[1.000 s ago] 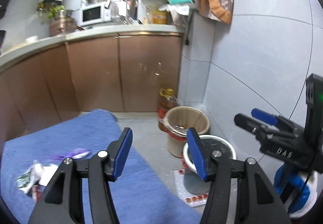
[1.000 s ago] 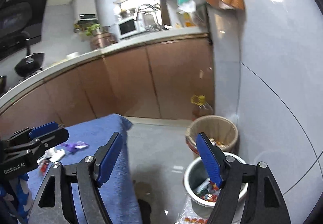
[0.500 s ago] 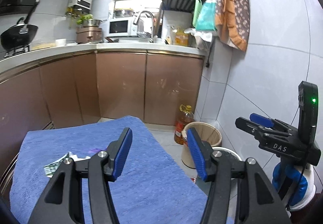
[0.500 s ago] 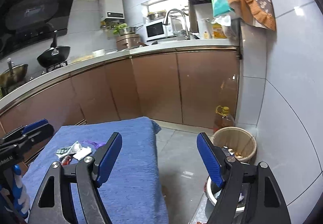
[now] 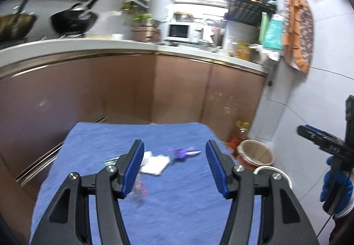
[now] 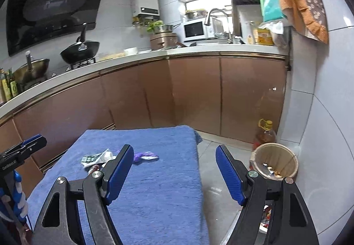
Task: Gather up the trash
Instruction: 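Move both open tools back over the remaining trash on the towel, then grasp the red-capped clear packet with the left tool while the right tool grasps the white tissue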
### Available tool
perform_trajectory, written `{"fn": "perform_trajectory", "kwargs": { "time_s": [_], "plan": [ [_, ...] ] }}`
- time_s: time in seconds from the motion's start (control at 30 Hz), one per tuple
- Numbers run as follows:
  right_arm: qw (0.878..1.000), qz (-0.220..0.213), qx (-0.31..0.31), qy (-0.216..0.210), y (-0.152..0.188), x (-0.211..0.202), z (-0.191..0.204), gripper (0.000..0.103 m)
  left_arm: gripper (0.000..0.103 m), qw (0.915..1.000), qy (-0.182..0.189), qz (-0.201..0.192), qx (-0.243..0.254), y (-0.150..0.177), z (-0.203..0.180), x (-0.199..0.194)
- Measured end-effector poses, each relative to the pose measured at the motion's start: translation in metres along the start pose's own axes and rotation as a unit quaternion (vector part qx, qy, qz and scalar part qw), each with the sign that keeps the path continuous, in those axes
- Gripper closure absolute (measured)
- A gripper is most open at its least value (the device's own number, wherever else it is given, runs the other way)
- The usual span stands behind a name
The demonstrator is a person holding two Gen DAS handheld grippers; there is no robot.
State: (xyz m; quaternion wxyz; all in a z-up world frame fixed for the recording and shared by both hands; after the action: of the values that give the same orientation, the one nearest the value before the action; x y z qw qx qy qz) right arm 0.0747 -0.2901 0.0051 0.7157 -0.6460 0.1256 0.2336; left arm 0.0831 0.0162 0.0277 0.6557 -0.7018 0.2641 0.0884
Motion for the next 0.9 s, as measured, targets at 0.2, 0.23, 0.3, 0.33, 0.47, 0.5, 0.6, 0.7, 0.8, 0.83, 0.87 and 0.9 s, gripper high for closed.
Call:
{"fn": "perform_trajectory", "kwargs": {
  "time_s": [0.2, 0.23, 0.3, 0.33, 0.47, 0.5, 0.6, 0.7, 0.8, 0.83, 0.87, 0.9],
  "plan": [
    [0.999, 0.024, -0.007, -0.025, 0.007, 0.023, 0.019, 0.028, 0.047, 0.9983, -0.036, 0.024, -0.039, 0.024, 0.051, 0.005],
    [0.999, 0.029, -0.01, -0.029, 0.009, 0.028, 0.022, 0.028, 0.047, 0.9978, -0.04, 0.03, -0.042, 0.029, 0.056, 0.008],
    [0.999, 0.038, -0.014, -0.036, 0.012, 0.036, 0.028, 0.028, 0.047, 0.9973, -0.043, 0.039, -0.044, 0.037, 0.062, 0.014],
    [0.998, 0.043, -0.016, -0.039, 0.014, 0.04, 0.031, 0.028, 0.047, 0.9971, -0.043, 0.045, -0.044, 0.04, 0.062, 0.02],
    [0.996, 0.062, -0.022, -0.052, 0.022, 0.058, 0.039, 0.028, 0.047, 0.996, -0.039, 0.069, -0.042, 0.053, 0.062, 0.043],
    [0.996, 0.068, -0.023, -0.056, 0.024, 0.063, 0.041, 0.028, 0.047, 0.9957, -0.038, 0.074, -0.042, 0.056, 0.062, 0.048],
    [0.993, 0.088, -0.027, -0.069, 0.032, 0.081, 0.046, 0.028, 0.047, 0.9938, -0.034, 0.096, -0.043, 0.064, 0.063, 0.071],
    [0.99, 0.109, -0.031, -0.087, 0.039, 0.104, 0.054, 0.029, 0.047, 0.9913, -0.033, 0.118, -0.048, 0.074, 0.067, 0.095],
    [0.985, 0.13, -0.033, -0.107, 0.046, 0.128, 0.063, 0.033, 0.047, 0.9885, -0.029, 0.138, -0.055, 0.082, 0.073, 0.118],
    [0.983, 0.139, -0.032, -0.117, 0.048, 0.139, 0.066, 0.034, 0.047, 0.9877, -0.028, 0.143, -0.056, 0.085, 0.074, 0.126],
    [0.981, 0.146, -0.032, -0.124, 0.05, 0.148, 0.069, 0.036, 0.047, 0.9869, -0.028, 0.148, -0.057, 0.087, 0.076, 0.133],
    [0.978, 0.157, -0.033, -0.133, 0.053, 0.161, 0.074, 0.039, 0.047, 0.9864, -0.028, 0.151, -0.057, 0.088, 0.077, 0.138]
  ]
}}
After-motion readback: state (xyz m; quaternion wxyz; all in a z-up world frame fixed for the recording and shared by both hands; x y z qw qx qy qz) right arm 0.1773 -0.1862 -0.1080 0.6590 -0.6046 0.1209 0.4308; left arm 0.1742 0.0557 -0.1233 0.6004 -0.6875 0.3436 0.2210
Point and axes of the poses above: each gripper's, at about its wrist camera, not at the fingertips, and x roughly the way its jaws point, z to its left, y to its underside, the point moved 6 cm from there along x, roughly the way its jaws point, and after that the axes turned 4 degrees about z, right-handed, at the moved point
